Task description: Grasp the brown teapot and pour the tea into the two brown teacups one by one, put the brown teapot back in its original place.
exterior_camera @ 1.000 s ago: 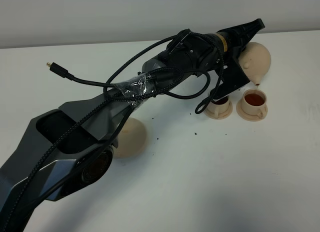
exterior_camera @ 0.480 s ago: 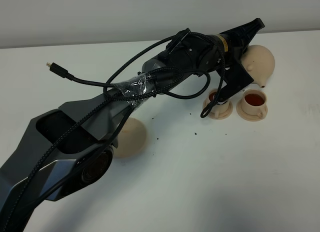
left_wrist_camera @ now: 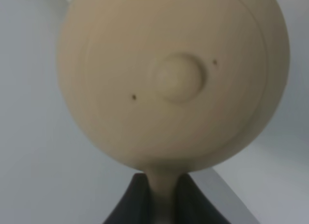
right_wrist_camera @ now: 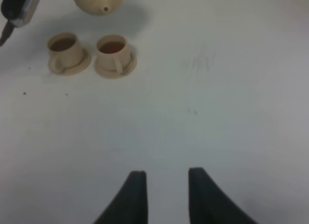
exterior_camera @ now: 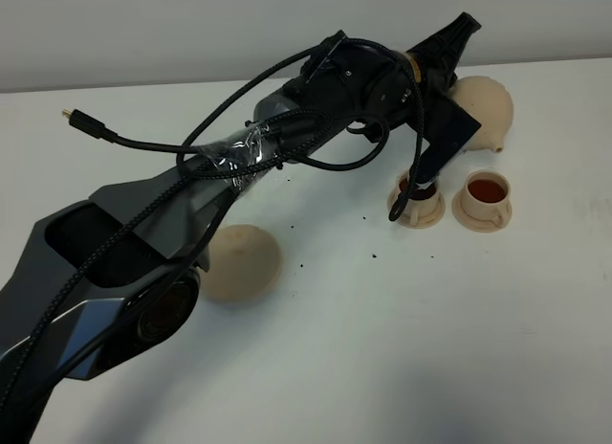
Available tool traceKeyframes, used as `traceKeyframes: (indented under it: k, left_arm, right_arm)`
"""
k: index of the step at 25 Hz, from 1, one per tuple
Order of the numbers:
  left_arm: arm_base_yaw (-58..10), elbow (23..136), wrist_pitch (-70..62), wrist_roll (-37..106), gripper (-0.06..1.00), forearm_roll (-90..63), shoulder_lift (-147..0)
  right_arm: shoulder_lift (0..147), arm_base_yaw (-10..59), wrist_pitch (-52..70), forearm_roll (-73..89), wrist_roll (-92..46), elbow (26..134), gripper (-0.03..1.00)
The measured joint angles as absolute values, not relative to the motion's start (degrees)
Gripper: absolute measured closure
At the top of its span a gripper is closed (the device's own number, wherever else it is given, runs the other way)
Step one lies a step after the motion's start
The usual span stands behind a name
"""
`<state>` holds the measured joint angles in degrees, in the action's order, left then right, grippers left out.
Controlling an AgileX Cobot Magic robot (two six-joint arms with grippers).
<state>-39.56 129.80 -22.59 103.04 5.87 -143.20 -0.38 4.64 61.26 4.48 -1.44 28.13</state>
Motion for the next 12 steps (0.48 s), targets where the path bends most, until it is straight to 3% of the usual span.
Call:
traceKeyframes:
  k: [12]
  left_arm:
    - [-39.3, 129.8, -45.0, 79.8, 0.79, 5.9, -137.9]
  right_arm:
    - [-0.4, 4.6, 61.3, 4.5, -1.4, 28.1, 0.73]
